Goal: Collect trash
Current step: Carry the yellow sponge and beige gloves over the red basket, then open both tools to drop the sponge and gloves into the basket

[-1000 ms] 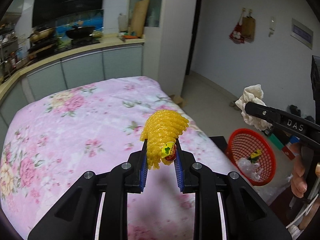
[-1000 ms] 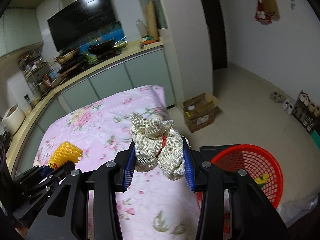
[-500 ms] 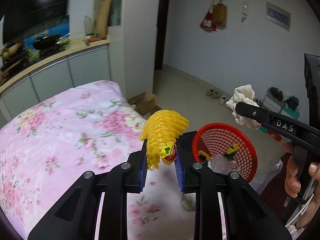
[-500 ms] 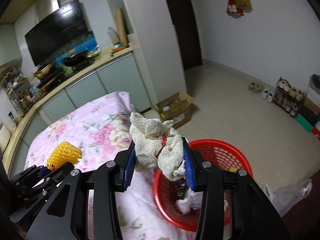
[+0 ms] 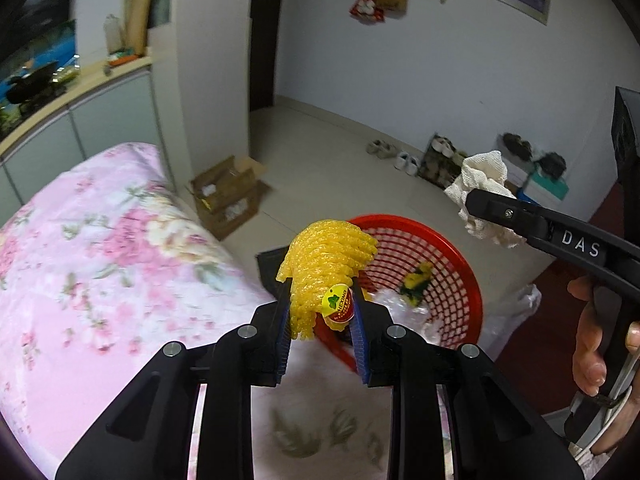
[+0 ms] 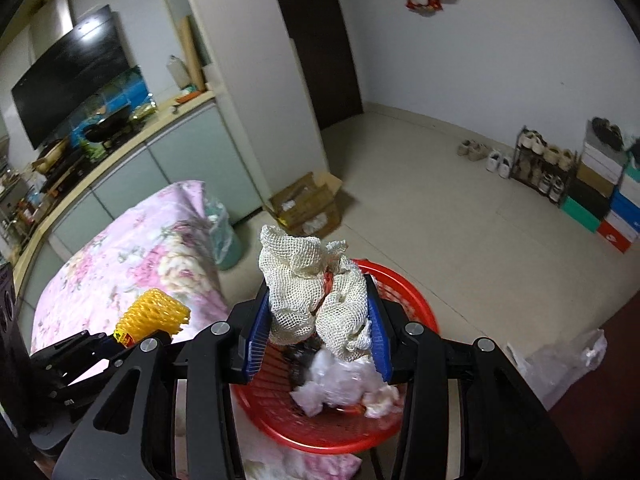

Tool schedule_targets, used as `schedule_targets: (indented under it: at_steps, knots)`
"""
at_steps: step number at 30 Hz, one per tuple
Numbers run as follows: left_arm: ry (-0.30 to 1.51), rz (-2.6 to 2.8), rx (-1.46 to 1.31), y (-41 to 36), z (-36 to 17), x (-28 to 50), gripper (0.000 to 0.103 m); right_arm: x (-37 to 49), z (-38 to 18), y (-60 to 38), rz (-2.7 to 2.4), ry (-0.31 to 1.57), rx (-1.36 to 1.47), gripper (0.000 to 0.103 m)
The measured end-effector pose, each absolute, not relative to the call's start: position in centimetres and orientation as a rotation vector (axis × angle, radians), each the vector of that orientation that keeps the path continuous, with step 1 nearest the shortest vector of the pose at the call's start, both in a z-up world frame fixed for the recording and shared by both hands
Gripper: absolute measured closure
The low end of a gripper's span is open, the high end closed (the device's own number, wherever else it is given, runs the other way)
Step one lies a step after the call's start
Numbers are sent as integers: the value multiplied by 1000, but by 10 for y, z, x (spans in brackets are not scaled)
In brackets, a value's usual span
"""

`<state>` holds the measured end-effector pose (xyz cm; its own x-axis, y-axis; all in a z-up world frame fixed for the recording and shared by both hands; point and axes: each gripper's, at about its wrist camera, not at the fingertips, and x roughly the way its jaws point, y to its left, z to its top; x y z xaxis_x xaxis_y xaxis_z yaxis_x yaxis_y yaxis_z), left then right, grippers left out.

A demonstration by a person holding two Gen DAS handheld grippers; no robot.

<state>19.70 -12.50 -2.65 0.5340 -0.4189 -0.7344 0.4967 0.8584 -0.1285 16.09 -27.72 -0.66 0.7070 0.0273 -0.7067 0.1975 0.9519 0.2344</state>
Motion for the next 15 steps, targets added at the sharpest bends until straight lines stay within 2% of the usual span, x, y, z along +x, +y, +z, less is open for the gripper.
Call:
schedule_targets:
  at_steps: [11,15]
  knots:
    - [944,-635,153,-175,-61,201,76,160,-30,-298,-131,869,362,60]
    - [950,-628,173,-185,-69,203,65,163,-37,-302,-126,889,382,53]
